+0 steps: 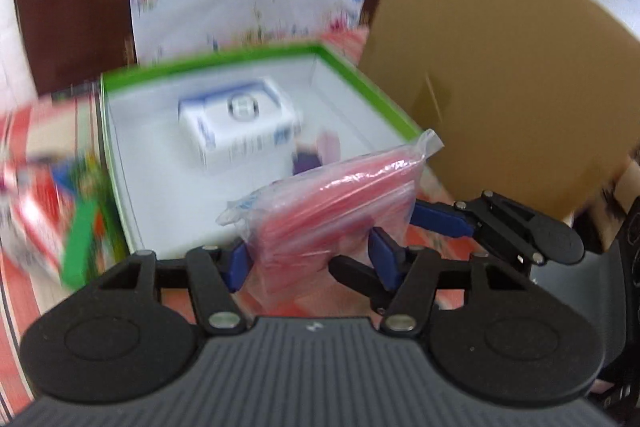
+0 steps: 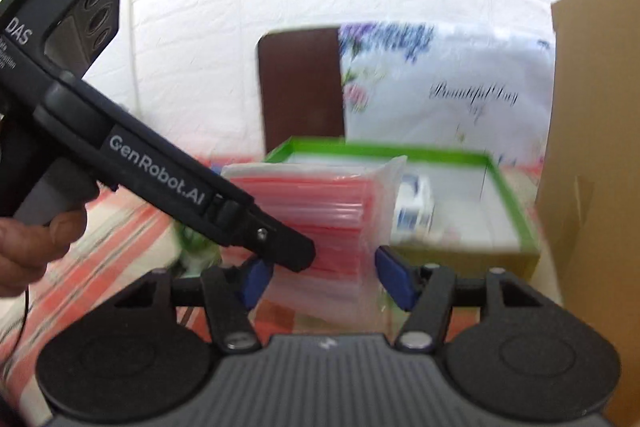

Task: Organize objects
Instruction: 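Carry the zip-bag pack into the green box and open both tools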

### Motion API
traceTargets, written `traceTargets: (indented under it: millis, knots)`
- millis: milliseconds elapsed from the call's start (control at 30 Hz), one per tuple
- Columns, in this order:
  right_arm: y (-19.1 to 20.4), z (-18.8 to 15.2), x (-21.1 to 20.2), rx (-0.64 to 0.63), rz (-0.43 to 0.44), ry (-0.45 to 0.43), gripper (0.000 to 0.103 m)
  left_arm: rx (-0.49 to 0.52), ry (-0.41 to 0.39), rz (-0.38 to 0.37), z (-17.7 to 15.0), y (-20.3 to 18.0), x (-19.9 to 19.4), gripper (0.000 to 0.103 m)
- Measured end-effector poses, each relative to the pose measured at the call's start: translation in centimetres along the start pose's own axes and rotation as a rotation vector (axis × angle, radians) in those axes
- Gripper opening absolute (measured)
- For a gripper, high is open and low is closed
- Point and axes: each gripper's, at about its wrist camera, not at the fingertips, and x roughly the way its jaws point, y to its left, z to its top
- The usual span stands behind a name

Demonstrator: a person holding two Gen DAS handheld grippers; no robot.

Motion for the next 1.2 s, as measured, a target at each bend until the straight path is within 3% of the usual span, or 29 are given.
traceTargets:
  millis: [200,467,667,967,1200]
  knots:
    - [-1.7,2.9,3.8,0.024,-0.011,-0.047,0.059,-0.025,-0.039,0.032,3.6,2.1,2.4,0.063]
    - [-1.8,2.3,9.0,0.023,-0.011,0.020,0.068,-0.076,0.033,0.120,3.7,4.8,5.8,0.063]
    - [-1.3,1.4,7.7,0.043,0.009,0.012,0.070,-0.116,0.034,0.116,2.3,5.1,4.6,0.064]
    - [0.9,0.6,3.5,0.079,0.015,-0.028,0.072,-0.033,-0.040,0.153,-0.5,2.3,0.4,0.063]
    - [2.7,-1.5,1.4,0.102,0.015,0.042,0.072,-0.013,-0.039,0.186,-4.6,1.3,-1.8,0.064]
